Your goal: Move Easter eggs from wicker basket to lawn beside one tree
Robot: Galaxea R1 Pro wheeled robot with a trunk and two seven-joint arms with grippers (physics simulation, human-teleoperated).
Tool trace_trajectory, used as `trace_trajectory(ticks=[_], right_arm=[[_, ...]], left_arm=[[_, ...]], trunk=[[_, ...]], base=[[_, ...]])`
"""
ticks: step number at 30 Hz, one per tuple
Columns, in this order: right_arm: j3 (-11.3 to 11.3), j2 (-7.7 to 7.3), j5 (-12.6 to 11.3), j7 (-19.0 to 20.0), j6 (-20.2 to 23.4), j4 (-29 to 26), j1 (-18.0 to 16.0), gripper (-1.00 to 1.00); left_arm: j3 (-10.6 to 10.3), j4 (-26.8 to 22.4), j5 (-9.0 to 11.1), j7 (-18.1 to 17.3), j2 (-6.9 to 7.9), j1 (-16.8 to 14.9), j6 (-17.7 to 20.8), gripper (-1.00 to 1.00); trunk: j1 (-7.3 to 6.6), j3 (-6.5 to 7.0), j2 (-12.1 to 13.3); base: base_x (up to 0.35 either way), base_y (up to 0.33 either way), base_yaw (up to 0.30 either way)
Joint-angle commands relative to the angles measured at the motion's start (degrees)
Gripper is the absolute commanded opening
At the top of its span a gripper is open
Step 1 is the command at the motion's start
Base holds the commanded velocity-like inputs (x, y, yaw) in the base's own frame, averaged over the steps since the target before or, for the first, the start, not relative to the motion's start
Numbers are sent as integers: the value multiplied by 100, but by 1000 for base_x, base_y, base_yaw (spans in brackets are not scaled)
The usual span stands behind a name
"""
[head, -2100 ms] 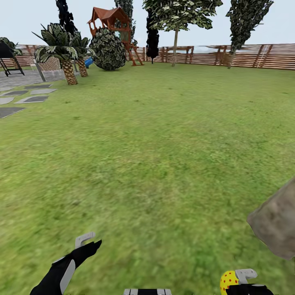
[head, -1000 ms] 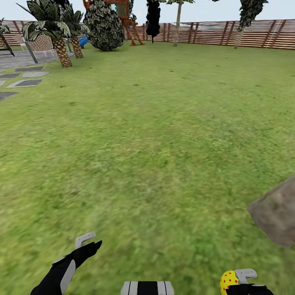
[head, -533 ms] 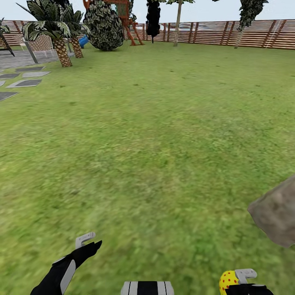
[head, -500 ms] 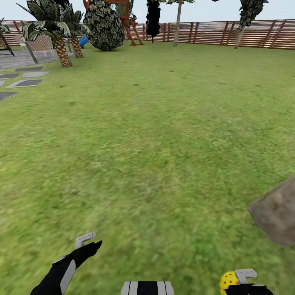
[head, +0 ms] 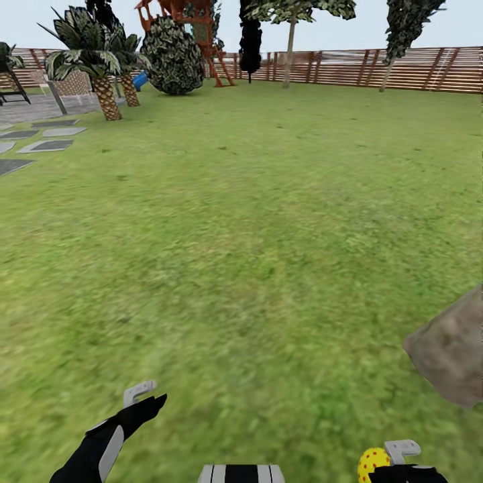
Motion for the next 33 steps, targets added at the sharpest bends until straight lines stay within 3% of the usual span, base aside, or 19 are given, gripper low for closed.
trace_trajectory(ticks=[1, 12, 16, 33], right_arm=[[5, -3, 13, 19, 33, -12, 1, 100], [5, -3, 13, 19, 33, -12, 2, 100], [8, -2, 14, 19, 33, -12, 4, 100], [9, -3, 14, 19, 33, -10, 3, 100]], left_arm=[[24, -9, 42, -30, -3, -2, 51, 100], [24, -13, 45, -29, -6, -2, 49, 100], [24, 0, 32, -6, -12, -2, -321, 100], [16, 15, 23, -14, -35, -2, -330, 100]], trunk=[[-4, 18, 0], [-32, 262, 15], [-42, 351, 20], [-86, 727, 43]], base=[[-13, 0, 0], [-2, 0, 0], [-299, 0, 0], [-305, 0, 0]])
